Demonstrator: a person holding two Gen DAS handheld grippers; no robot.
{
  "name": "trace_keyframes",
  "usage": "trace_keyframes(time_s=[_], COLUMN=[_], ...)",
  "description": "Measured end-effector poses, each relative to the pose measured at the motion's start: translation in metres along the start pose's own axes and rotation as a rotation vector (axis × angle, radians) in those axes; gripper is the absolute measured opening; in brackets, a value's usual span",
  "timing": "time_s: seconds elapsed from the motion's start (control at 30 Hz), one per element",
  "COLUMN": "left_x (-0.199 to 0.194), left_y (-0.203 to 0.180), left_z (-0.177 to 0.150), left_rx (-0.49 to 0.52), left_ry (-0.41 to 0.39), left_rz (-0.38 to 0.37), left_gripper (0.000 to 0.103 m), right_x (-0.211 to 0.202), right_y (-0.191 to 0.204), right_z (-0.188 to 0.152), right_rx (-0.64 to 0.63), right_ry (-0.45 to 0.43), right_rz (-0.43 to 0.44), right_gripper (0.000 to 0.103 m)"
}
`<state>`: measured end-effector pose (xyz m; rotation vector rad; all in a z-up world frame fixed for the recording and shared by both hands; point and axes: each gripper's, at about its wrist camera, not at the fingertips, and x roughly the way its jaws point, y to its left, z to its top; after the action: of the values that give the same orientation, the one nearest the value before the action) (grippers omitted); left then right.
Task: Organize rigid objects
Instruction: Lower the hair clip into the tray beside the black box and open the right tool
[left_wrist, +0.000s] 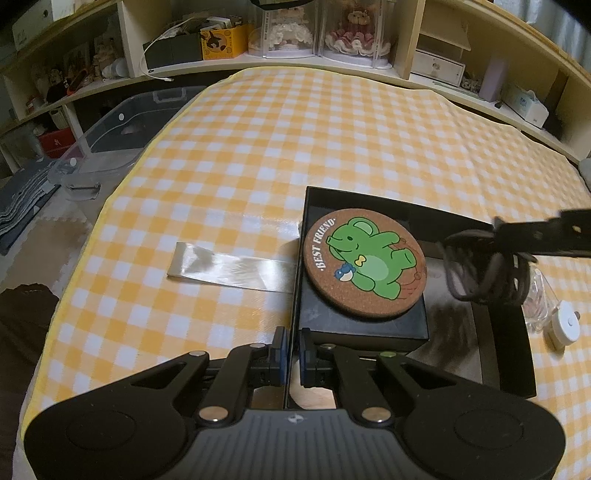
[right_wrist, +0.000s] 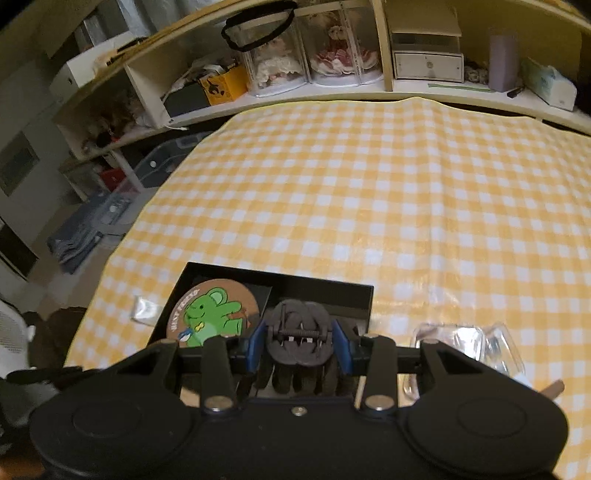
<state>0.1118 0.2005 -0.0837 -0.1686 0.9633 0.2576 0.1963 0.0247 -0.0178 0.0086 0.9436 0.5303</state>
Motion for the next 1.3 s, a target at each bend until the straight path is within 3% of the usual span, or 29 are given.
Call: trace_keyframes(time_s=[0.5, 0.8, 0.87, 0.9, 0.93, 1.1, 1.3], left_x=[0.000, 0.000, -0.001, -0.001, -0.001, -0.001, -0.001], left_y=[0.002, 0.002, 0.001, 0.001, 0.001, 0.001, 0.002], left_z=[0.001, 0.001, 0.001, 0.002, 0.001, 0.001, 0.001], left_rx=[-0.016, -0.015, -0.015, -0.016, -0.015, -0.015, -0.015], left_ry=[-0.001, 0.000, -0.001, -0.001, -0.001, -0.001, -0.001], left_rz=[-0.014, -0.013, -0.012, -0.017, -0.018, -0.019, -0.018], left_gripper=[0.005, 0.005, 0.005, 0.005, 0.005, 0.005, 0.005], right_x=[0.028, 0.030, 0.032, 0.036, 0.039, 0.044, 0.035], right_y=[0.011, 0.013, 0.010, 0.008, 0.006, 0.014, 0.011], right_z=[0.005, 0.007, 0.005, 0.003, -0.001, -0.008, -0.003], right_rx=[0.023, -0.001, -0.009, -0.005, 0.014, -0.007, 0.026], right_ry=[-0.048, -0.024, -0.013, 0.010, 0.019, 0.015, 0.008], right_rz=[-0.144, -0.160, -0.161, -0.165, -0.153, -0.134, -0.070], right_gripper=[0.040, 0.040, 0.012, 0.003, 0.009, 0.012, 0.036])
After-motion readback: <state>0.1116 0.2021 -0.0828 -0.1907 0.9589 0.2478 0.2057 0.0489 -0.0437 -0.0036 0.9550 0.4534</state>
